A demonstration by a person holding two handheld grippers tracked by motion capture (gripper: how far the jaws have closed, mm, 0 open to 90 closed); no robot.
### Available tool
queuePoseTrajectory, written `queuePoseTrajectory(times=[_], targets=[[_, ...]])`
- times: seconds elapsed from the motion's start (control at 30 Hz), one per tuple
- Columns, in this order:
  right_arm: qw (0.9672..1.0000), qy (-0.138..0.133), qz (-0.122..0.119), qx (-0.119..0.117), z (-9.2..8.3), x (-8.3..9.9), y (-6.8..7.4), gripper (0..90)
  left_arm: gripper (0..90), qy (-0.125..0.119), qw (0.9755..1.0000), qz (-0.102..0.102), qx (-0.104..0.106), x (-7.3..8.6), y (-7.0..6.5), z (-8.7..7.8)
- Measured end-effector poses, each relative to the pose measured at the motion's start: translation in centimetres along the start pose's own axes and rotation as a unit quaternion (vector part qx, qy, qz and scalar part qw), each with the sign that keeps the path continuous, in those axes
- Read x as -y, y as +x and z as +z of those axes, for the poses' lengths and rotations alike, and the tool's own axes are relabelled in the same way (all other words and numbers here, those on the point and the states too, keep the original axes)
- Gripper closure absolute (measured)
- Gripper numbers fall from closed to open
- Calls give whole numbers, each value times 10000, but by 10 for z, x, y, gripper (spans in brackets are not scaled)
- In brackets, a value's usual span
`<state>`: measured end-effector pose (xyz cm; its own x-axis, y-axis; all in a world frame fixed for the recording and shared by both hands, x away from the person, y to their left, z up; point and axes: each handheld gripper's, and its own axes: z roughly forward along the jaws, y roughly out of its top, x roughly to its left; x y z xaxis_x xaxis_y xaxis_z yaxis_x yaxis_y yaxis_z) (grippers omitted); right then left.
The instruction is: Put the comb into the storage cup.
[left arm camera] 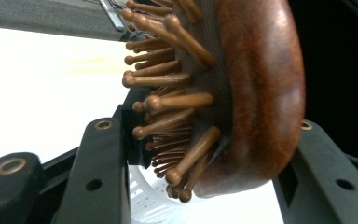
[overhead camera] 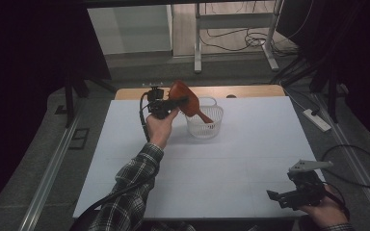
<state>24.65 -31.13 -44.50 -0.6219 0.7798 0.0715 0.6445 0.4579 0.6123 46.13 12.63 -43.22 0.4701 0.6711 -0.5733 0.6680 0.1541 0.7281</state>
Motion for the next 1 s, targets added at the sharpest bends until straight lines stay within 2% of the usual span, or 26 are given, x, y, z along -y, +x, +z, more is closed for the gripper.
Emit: queuePoseTrajectory(times=[0.17, 0.67, 0.83, 1.0], targets=[[10000, -13, 6, 9, 0, 0, 0, 5, 535, 27, 10000, 38, -57, 3, -2, 4], [10000, -4, 19, 5, 0, 0, -1, 6, 530, 46, 9997, -11, -236, 13, 0, 10], [10000, -8, 17, 3, 0, 0, -1, 7, 527, 52, 9999, -78, -135, 16, 0, 13], [10000, -11, 14, 7, 0, 0, 0, 8, 518, 54, 9998, -112, -123, 18, 0, 15]])
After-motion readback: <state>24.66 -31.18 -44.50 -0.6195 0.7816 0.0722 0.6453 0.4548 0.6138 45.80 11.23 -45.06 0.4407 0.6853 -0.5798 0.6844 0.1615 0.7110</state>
